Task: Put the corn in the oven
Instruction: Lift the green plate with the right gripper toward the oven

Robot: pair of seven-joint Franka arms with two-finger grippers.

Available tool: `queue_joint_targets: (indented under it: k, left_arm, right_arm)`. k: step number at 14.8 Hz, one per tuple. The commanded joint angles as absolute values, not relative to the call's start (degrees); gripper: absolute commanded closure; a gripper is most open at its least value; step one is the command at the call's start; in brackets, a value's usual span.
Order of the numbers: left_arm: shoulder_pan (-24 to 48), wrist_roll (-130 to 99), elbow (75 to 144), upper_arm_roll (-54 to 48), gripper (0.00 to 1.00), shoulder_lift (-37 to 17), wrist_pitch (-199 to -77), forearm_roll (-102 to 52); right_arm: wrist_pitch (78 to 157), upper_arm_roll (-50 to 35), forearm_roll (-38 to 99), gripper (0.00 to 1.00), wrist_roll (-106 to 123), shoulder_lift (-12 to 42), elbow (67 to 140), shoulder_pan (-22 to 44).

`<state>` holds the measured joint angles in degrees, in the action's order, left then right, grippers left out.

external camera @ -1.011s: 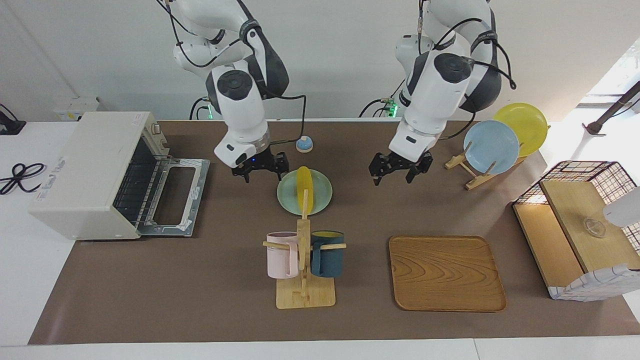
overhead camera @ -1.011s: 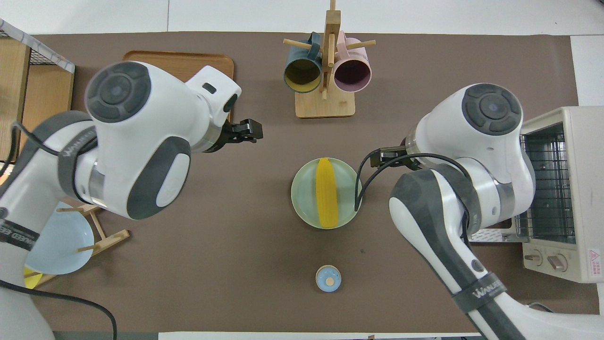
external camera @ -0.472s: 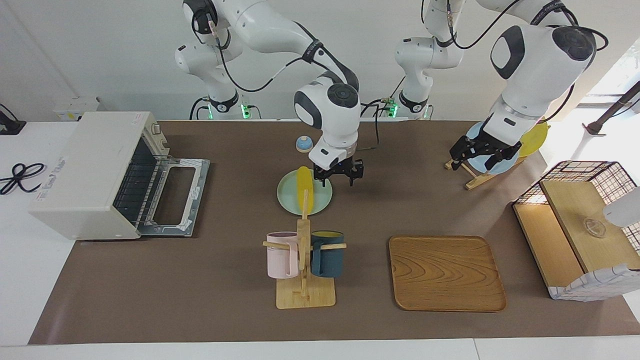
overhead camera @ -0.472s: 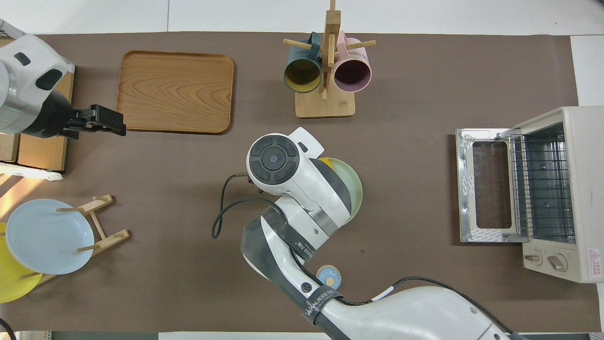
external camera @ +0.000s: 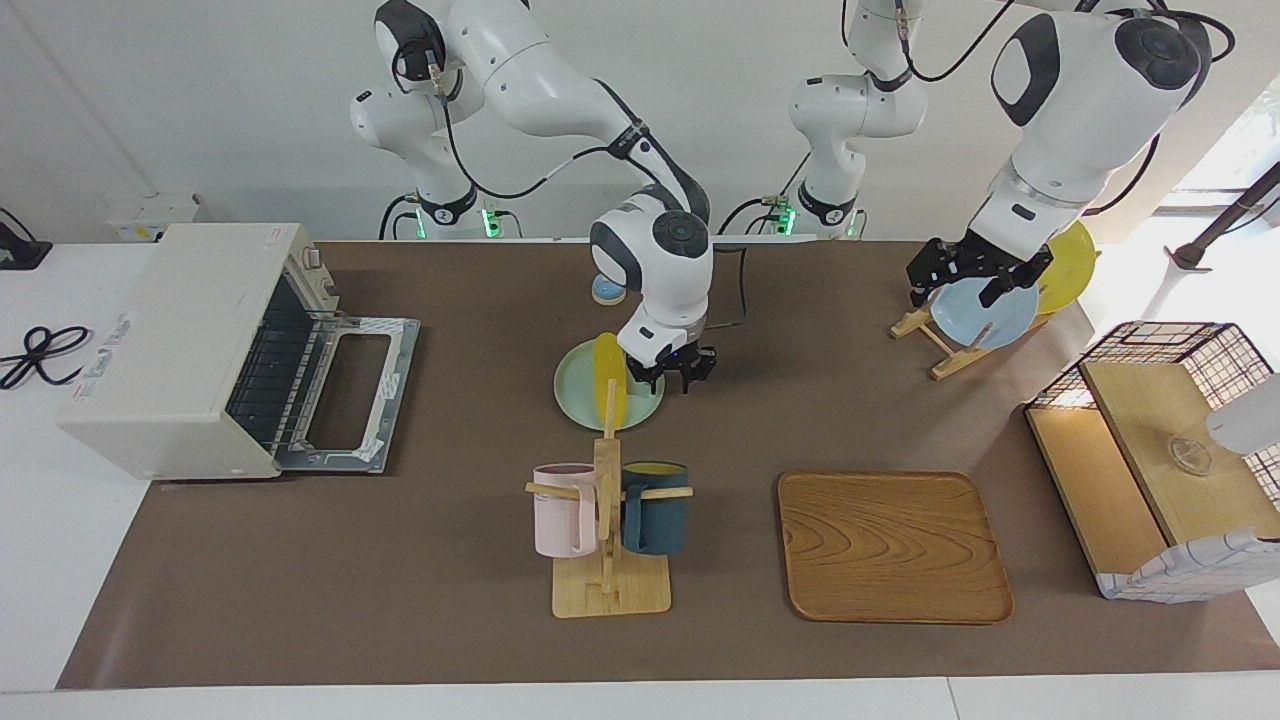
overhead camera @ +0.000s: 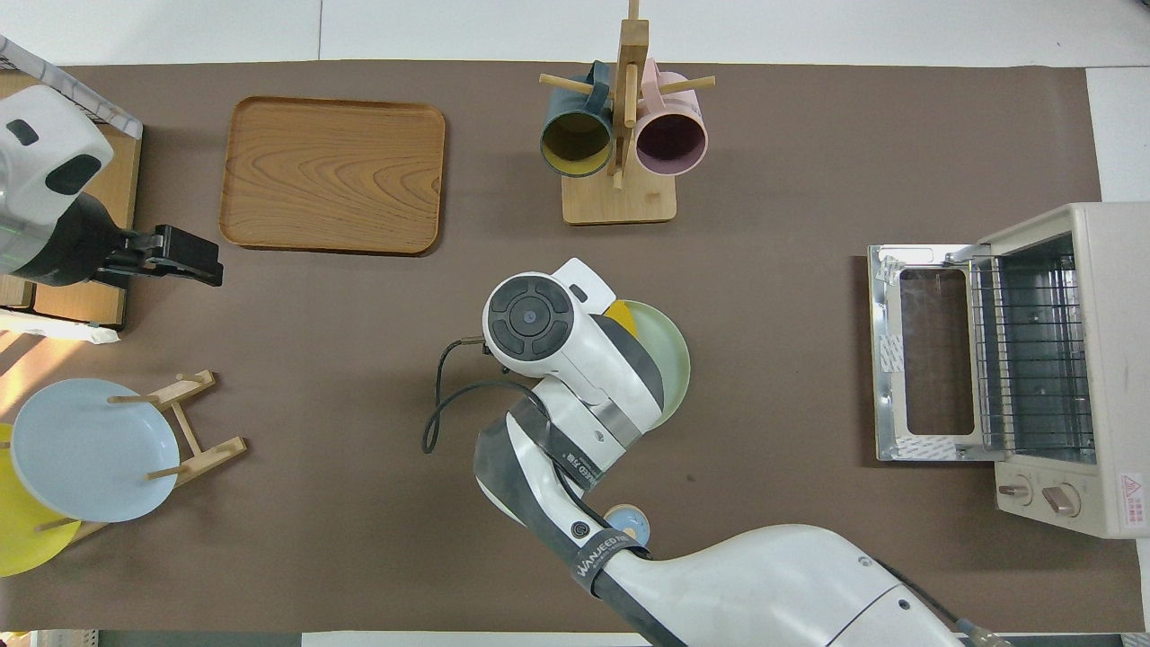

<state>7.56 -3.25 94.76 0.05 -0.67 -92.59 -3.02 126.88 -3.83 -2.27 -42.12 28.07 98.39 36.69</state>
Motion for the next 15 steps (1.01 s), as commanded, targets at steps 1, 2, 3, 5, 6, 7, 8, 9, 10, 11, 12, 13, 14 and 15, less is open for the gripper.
queue_joint_targets:
  k: [1, 2, 3, 5, 6, 7, 8, 9, 10, 11, 12, 13, 14, 15]
  left_arm:
    - [8.2, -2.9, 95.7, -0.1, 0.0, 0.7, -91.8, 0.3]
    - [8.4, -2.9, 95.6, -0.1, 0.0, 0.6, -91.8, 0.6]
    - [9.2, -2.9, 95.5, 0.1, 0.0, 0.6, -91.8, 0.6]
    - [9.1, -2.6, 95.0, 0.2, 0.0, 0.5, -91.8, 0.5]
    - [9.1, -2.6, 94.7, 0.2, 0.0, 0.4, -91.7, 0.5]
    - [9.1, -2.6, 94.3, 0.2, 0.0, 0.2, -91.5, 0.4]
    - [9.0, -2.5, 94.0, 0.2, 0.0, 0.2, -91.3, 0.4]
    - [9.1, -2.5, 94.0, 0.2, 0.0, 0.0, -91.4, 0.2]
    - [9.1, -2.5, 94.1, 0.1, 0.0, 0.0, -91.3, 0.2]
    - [9.1, -2.5, 94.2, 0.1, 0.0, 0.1, -91.4, 0.2]
    - [9.1, -2.6, 94.2, 0.1, 0.0, 0.1, -91.3, 0.3]
    - [9.1, -2.6, 94.1, -0.1, 0.0, 0.1, -91.3, 0.2]
    - [9.1, -2.5, 94.1, -0.1, 0.0, 0.1, -91.3, 0.2]
    - [8.7, -2.5, 94.2, -0.1, 0.0, 0.2, -91.4, 0.3]
  right_arm:
    - [128.5, -3.9, -3.1, 0.71, -42.5, 25.4, 102.7, 36.7]
    - [128.5, -3.9, -3.2, 0.84, -42.4, 25.1, 103.4, 36.7]
    - [128.5, -3.9, -3.2, 1.0, -42.4, 24.9, 103.8, 36.7]
    - [128.6, -3.9, -3.2, 1.0, -42.5, 24.9, 103.9, 36.7]
    - [128.2, -3.9, -3.3, 1.0, -42.3, 24.9, 103.8, 36.7]
    - [126.9, -3.8, -4.2, 1.0, -41.9, 24.9, 103.0, 36.7]
    - [124.6, -3.8, -6.7, 1.0, -41.7, 25.0, 101.6, 36.4]
    - [121.3, -3.9, -9.3, 1.0, -41.7, 25.1, 99.3, 36.1]
    - [117.6, -3.9, -10.8, 1.0, -41.7, 25.1, 97.4, 36.0]
    - [114.5, -3.9, -11.8, 1.0, -41.6, 25.0, 95.6, 35.9]
    - [112.2, -3.8, -12.3, 1.0, -41.0, 24.4, 95.3, 35.6]
    - [110.8, -3.4, -12.8, 1.0, -39.7, 22.6, 95.7, 35.2]
    - [109.4, -3.3, -13.0, 1.0, -38.5, 21.3, 96.1, 34.0]
    - [108.0, -3.3, -13.0, 1.0, -37.2, 19.4, 96.4, 31.7]
